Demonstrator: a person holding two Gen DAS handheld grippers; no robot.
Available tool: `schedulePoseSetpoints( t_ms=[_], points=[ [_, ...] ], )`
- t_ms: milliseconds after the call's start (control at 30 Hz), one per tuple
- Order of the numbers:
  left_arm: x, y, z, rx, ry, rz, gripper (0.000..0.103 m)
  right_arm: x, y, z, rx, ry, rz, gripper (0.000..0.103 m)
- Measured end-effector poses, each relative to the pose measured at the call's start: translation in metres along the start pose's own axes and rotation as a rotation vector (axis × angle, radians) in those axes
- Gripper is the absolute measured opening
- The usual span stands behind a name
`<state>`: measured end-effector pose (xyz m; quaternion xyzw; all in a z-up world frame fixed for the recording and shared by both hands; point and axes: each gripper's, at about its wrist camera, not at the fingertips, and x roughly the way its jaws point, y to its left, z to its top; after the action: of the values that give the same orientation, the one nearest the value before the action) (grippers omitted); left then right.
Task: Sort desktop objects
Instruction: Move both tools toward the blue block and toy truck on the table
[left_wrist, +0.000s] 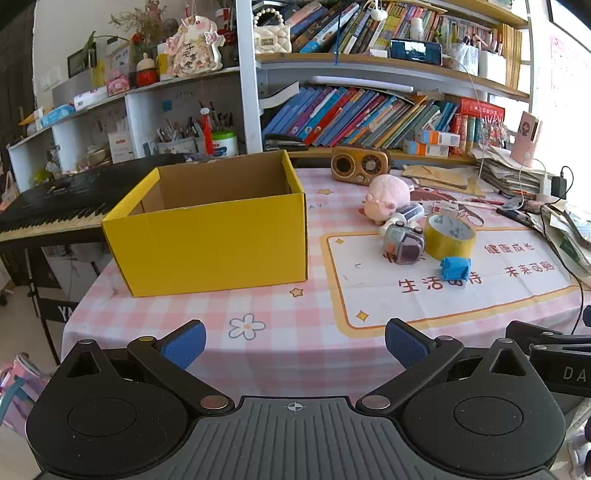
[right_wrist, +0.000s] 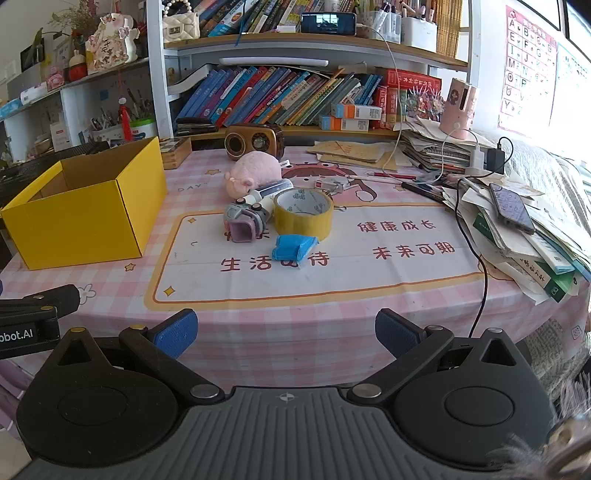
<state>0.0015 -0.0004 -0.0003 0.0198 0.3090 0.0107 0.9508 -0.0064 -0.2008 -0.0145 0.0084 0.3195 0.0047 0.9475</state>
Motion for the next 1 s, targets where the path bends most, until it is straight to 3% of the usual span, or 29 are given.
schedulePoseSetpoints(
  t_ms=[1000],
  points=[
    [0.0064, 0.0026, 0.0013, 0.018, 0.009, 0.011, 0.103, -0.0019, 0.0005, 0.0057, 0.003, -0.003, 0.006, 0.103]
  ],
)
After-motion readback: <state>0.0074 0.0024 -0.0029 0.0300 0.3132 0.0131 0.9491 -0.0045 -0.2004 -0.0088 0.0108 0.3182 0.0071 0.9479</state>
